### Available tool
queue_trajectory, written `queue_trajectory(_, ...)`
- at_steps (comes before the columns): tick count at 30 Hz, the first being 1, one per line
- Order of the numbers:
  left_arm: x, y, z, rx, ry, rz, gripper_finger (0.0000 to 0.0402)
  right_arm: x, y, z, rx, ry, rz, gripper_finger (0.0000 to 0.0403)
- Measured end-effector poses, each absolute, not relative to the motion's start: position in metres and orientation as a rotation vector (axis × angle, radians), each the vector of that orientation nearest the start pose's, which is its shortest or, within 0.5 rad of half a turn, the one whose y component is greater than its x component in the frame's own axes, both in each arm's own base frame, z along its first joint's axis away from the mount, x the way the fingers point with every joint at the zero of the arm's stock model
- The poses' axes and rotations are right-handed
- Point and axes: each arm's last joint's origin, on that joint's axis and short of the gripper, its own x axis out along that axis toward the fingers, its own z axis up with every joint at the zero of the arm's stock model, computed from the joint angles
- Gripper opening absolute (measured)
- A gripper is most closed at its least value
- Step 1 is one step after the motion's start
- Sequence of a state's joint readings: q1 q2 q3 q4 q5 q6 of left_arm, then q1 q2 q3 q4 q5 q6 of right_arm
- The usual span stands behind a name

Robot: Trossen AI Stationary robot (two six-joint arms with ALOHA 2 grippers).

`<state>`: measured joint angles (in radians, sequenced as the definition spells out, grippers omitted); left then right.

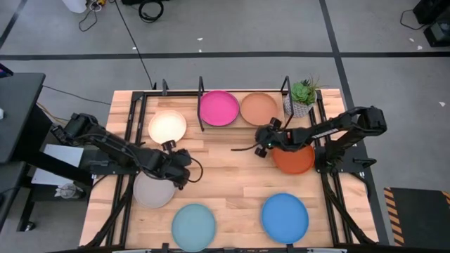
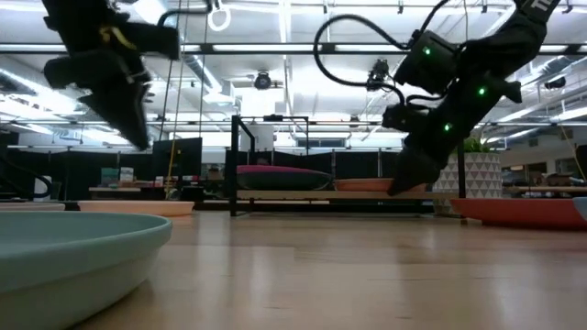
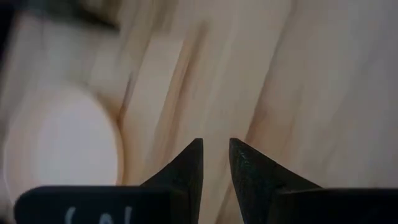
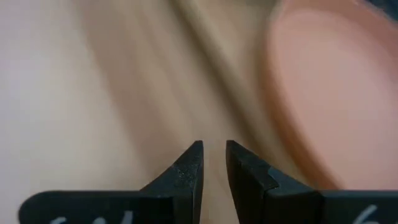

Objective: Place and stack plates onto a shelf
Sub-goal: Stack the orange plate on top of the pink plate on the shelf

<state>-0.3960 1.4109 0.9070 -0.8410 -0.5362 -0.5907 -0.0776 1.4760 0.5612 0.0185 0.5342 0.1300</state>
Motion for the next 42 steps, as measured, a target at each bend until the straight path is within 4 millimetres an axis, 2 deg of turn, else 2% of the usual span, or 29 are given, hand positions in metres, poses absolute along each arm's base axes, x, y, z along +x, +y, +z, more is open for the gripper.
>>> queue_trajectory(7, 0.255, -0.101, 0.218, 0.243, 0.819, 0.299, 0.0084, 0.255, 0.0, 0.161, 0.008, 1.023, -0.554, 0.0075)
queue_trajectory(11, 0.261, -0.107, 0.222, 0.314, 0.768, 0.238, 0.0084, 0.253, 0.021, 0.176, 0.066, 1.145, -0.497, 0.0075)
queue_trajectory(15, 0.26, -0.105, 0.22, 0.367, 0.79, 0.222, 0.0084, 0.252, 0.038, 0.183, 0.135, 1.187, -0.439, 0.0081)
queue_trajectory(18, 0.259, -0.103, 0.219, 0.372, 0.806, 0.228, 0.0084, 0.248, 0.045, 0.182, 0.196, 1.218, -0.433, 0.0102)
queue_trajectory(23, 0.257, -0.106, 0.218, 0.36, 0.819, 0.222, 0.0084, 0.234, 0.051, 0.18, 0.255, 1.31, -0.528, 0.0156)
queue_trajectory(28, 0.254, -0.108, 0.198, 0.365, 0.762, 0.189, 0.0084, 0.226, 0.063, 0.18, 0.26, 1.34, -0.549, 0.019)
queue_trajectory(32, 0.251, -0.103, 0.183, 0.346, 0.723, 0.196, 0.0084, 0.223, 0.066, 0.176, 0.253, 1.343, -0.541, 0.0188)
queue_trajectory(38, 0.25, -0.108, 0.184, 0.295, 0.69, 0.192, 0.0084, 0.213, 0.065, 0.158, 0.306, 1.408, -0.512, 0.0163)
queue_trajectory(42, 0.248, -0.112, 0.184, 0.258, 0.68, 0.191, 0.0084, 0.21, 0.064, 0.154, 0.307, 1.428, -0.507, 0.0141)
